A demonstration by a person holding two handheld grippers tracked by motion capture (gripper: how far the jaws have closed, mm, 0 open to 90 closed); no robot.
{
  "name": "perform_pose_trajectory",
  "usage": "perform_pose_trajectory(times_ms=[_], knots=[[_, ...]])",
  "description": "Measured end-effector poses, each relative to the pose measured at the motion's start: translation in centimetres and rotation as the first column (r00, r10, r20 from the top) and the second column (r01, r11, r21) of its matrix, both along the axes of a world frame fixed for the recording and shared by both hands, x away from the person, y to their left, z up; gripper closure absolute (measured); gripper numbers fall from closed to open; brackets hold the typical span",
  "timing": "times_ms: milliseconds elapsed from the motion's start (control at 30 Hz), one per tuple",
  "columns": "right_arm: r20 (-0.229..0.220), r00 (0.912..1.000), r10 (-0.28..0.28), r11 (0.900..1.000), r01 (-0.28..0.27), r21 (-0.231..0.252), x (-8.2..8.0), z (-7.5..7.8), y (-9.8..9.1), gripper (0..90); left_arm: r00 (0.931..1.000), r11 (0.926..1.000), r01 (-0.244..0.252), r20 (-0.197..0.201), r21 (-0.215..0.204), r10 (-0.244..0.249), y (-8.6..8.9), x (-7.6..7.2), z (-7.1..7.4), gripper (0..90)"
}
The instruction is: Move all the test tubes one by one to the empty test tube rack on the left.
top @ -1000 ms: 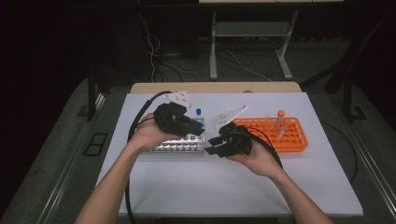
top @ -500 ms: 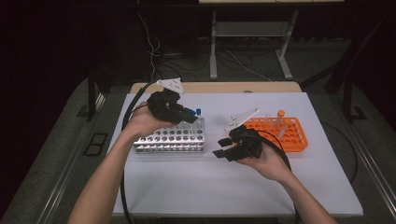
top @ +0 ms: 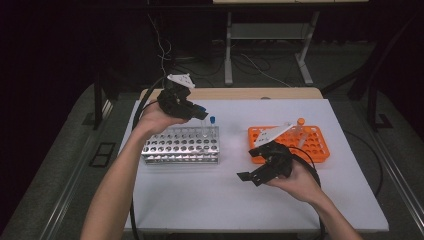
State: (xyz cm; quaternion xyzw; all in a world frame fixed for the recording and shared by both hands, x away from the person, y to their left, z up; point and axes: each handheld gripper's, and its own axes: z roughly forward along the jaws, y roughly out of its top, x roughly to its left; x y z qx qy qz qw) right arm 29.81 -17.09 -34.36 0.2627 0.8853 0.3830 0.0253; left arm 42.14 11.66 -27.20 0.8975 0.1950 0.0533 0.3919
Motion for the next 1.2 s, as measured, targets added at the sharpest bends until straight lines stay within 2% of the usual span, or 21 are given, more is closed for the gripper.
perform_pose_trajectory(times_ms=[67,100,500,633,1200], knots=[[-0.014,0.9998,-0.01,1.0,0.01,0.0,-0.1,-0.2,-0.5,5.6,0.9999,0.9999,-0.014,-0.003,-0.009,0.014,0.0,0.5,-0.3,74.7],[-0.01,0.9998,-0.015,0.9999,0.015,-0.007,-0.2,-0.4,-0.7,0.1,0.9998,0.9998,-0.017,-0.003,-0.004,0.017,-0.1,0.7,-0.4,74.7],[-0.034,0.9978,-0.057,0.9982,0.057,0.018,-0.4,-1.5,-3.4,0.2,0.9979,0.9978,-0.065,-0.001,-0.012,0.065,0.5,2.8,-1.9,74.7],[-0.037,0.9974,-0.062,0.9979,0.063,0.015,-0.6,-1.8,-3.7,0.3,0.9981,0.9979,-0.061,-0.002,-0.02,0.061,0.3,3.1,-2.3,74.7],[-0.031,0.9918,-0.124,0.991,0.125,0.047,-1.4,-2.3,-6.4,0.3,0.9989,0.999,-0.044,-0.017,0.004,0.045,-0.7,3.5,-4.5,74.7]])
